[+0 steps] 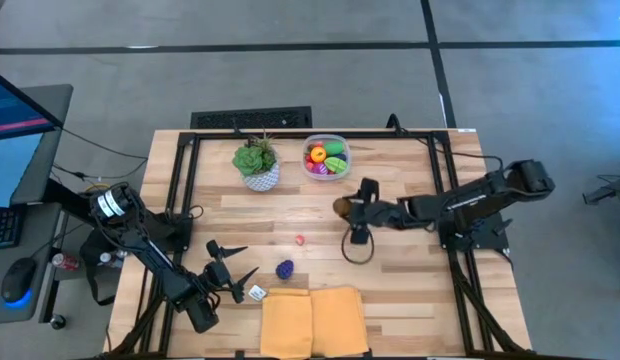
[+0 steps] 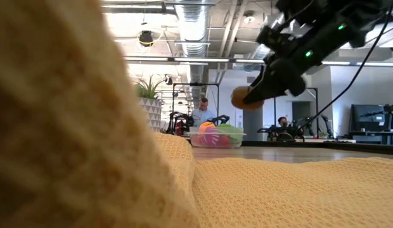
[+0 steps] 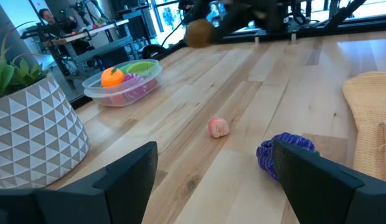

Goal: Pick and placing Produce into tupperware
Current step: Put the kiwi into the transparent bin

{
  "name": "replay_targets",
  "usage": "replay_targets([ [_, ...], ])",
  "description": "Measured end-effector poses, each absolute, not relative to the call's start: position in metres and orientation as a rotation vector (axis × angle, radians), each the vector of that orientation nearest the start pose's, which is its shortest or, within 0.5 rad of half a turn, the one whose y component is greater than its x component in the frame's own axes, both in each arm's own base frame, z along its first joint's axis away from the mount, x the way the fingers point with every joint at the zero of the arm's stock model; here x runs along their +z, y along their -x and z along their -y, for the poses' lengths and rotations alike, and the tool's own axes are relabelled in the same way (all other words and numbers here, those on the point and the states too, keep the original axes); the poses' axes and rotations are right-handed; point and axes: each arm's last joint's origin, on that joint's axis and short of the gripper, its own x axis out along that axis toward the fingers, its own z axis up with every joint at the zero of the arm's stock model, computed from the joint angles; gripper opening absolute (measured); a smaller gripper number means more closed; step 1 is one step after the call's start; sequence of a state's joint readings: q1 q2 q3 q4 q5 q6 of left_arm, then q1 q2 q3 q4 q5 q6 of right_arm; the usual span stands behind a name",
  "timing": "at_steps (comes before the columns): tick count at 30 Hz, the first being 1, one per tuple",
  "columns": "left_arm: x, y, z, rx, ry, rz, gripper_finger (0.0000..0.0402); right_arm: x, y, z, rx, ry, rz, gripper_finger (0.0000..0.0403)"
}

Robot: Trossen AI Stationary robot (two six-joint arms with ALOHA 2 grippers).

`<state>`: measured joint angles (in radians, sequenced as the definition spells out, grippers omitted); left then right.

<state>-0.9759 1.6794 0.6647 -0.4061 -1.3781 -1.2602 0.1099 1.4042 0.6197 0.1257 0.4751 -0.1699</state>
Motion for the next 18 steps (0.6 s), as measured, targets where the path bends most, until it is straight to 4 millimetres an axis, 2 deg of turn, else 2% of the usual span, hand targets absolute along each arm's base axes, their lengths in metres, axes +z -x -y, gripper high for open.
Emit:
replay_targets([
  [12,0.117,-0.158,0.182,0.548,-0.103,-0.231,0.0306,0.179,-0.265,0.057,-0.499,0.407,-0.699,0.0267],
  [18,0.117,-0.158,0.182,0.548,-0.105,-0.233,0.0306,0.185,-0.26,0.092,-0.519,0.357,-0.634,0.0267],
])
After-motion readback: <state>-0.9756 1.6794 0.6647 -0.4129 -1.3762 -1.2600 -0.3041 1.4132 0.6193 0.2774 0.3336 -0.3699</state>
